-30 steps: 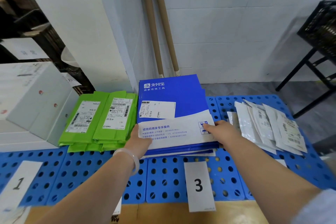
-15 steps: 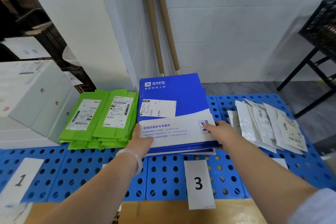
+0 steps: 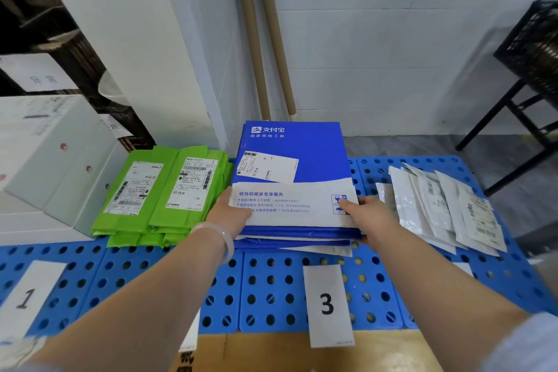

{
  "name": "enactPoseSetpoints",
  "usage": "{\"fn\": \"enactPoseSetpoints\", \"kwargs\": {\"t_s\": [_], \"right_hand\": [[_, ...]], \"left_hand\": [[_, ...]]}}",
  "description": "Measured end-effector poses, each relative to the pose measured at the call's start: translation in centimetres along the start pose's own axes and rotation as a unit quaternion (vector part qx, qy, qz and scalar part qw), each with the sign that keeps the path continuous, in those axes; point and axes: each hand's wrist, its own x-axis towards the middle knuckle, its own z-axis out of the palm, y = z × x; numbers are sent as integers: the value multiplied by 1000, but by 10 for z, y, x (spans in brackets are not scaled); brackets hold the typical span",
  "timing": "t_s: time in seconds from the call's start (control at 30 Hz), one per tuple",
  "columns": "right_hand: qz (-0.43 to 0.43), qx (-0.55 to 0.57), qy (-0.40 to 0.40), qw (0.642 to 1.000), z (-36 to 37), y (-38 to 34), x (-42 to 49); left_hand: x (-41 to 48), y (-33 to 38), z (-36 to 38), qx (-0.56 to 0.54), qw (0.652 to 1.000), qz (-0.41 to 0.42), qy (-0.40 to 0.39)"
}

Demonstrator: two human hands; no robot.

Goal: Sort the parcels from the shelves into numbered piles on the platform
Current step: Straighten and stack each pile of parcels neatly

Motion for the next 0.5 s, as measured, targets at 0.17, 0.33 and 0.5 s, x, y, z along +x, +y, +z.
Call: {"fn": "enactPoseSetpoints", "kwargs": {"t_s": [0.17,0.33,0.5], "right_hand": [[-10,8,12,1000,-1,0,4],[-21,-17,7,1000,-2,-3,5],[-43,-49,21,998,-2,-6,4]], "left_hand": [[4,2,-3,-9,1000,17,7],[6,-2,-13,24,1000,3,-15],[11,-4,-12,-9,1000,-28,-6]]}}
